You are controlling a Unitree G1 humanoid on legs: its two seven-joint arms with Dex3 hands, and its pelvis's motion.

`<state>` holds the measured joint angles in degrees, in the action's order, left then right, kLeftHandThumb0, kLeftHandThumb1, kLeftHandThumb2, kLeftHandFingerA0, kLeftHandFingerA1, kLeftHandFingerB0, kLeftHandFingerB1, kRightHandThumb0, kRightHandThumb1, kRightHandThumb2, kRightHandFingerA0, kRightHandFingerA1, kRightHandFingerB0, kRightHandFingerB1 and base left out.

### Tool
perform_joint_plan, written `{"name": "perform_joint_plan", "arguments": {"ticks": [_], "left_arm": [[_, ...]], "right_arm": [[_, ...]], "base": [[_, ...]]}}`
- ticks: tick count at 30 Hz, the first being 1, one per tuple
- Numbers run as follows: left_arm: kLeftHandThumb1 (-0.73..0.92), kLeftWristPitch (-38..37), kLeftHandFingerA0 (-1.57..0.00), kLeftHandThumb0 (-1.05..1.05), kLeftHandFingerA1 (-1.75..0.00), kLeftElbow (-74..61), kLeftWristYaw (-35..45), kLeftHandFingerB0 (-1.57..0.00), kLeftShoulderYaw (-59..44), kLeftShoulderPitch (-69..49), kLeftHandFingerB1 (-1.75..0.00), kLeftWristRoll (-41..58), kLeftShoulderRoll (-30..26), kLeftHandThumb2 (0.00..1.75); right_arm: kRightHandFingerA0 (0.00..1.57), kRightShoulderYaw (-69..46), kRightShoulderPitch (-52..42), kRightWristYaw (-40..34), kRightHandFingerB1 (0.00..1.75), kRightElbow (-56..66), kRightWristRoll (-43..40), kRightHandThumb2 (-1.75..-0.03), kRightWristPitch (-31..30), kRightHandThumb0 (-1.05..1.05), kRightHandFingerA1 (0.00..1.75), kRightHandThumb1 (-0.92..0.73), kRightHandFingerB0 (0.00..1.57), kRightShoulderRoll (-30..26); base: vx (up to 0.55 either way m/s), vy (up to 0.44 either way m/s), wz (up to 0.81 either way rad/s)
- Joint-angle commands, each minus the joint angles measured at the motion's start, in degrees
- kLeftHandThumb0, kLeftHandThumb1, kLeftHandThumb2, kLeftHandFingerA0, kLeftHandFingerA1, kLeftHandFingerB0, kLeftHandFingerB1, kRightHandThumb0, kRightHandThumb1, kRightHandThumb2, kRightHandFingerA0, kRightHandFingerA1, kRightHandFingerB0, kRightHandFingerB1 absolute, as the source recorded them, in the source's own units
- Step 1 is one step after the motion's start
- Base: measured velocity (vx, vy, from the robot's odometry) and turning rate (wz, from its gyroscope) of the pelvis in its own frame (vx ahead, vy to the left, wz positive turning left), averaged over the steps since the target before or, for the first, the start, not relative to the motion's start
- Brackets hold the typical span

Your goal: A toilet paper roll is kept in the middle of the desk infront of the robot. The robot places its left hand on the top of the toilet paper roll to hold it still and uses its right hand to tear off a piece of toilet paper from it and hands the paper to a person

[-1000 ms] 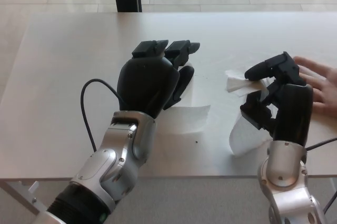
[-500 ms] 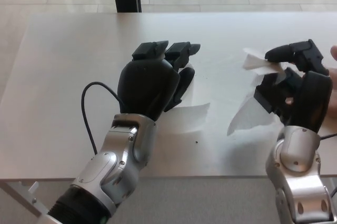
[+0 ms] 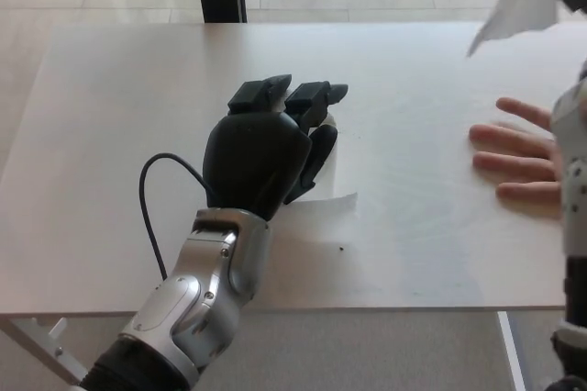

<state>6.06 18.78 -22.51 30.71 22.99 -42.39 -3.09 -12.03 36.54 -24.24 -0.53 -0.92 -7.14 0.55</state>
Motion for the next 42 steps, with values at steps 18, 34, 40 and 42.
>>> {"name": "perform_joint_plan", "arguments": {"ticks": [18, 34, 40, 42], "left_arm": [[0.88, 2.9, 0.0, -0.62, 0.0, -6.43, 10.14, 0.0, -1.97, 2.54, 0.0, -1.46, -7.58, 0.65], [0.92, 1.31, 0.0, -0.62, 0.0, -40.47, 21.61, 0.0, -12.46, 5.08, 0.0, 3.89, -12.74, 0.71], [0.9, -1.68, 0.0, -0.59, 0.0, -56.67, 22.59, 0.0, -13.11, -12.96, -0.06, 7.8, -14.28, 0.66], [0.82, -5.44, 0.0, -0.54, 0.0, -59.71, 20.81, 0.0, -14.77, -22.51, -0.04, 10.54, -15.99, 0.83]], "right_arm": [[0.89, 16.57, -20.43, 14.03, 1.52, -17.3, 16.55, -1.15, 18.96, -0.12, 1.73, -0.52, 0.76, -32.09], [0.86, 23.76, -8.48, 7.26, 1.32, -37.47, 22.93, -0.89, 19.54, -0.16, 1.67, -0.64, 0.78, -29.02], [0.85, 26.28, -3.63, 4.21, 1.31, -43.65, 27.35, -0.64, 17.77, -0.13, 1.63, -0.7, 0.72, -30.38], [0.78, 26.38, -0.99, 2.67, 1.54, -47.29, 27.84, -0.67, 17.42, -0.04, 1.75, -0.62, 0.66, -30.88]], "base": [[0.0, 0.0, 0.0], [0.0, 0.0, 0.0], [0.0, 0.0, 0.0], [0.0, 0.0, 0.0]]}}
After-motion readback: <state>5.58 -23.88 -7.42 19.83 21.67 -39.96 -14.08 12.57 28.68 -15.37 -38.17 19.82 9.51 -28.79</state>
